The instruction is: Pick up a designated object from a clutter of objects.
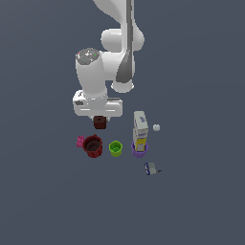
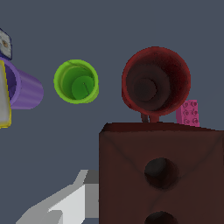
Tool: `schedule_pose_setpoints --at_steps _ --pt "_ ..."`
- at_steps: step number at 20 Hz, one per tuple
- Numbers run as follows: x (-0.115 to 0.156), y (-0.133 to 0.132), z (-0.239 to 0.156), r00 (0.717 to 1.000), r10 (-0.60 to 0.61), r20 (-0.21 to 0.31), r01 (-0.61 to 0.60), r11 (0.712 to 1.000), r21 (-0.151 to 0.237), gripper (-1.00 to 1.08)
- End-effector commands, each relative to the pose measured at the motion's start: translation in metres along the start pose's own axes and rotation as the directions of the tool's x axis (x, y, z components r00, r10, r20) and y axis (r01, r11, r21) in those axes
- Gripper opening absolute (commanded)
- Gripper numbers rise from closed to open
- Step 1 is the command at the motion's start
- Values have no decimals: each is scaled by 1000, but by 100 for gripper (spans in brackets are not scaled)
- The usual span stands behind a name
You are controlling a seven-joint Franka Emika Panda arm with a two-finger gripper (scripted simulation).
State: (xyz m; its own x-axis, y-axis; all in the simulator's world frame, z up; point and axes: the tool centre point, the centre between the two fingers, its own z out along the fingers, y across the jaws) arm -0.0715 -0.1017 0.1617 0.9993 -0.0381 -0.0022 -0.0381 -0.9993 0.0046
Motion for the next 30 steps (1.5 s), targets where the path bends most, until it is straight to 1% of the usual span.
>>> schedule_pose_setpoints --at_steps 1,16,30 --pt "12 -9 -22 1000 1 -1 -1 1000 -1 -100" --pt "82 -66 -146 1000 -1 -1 1 1000 1 -100" --pt "134 -104 -230 1000 -2 -2 2 1000 4 -100"
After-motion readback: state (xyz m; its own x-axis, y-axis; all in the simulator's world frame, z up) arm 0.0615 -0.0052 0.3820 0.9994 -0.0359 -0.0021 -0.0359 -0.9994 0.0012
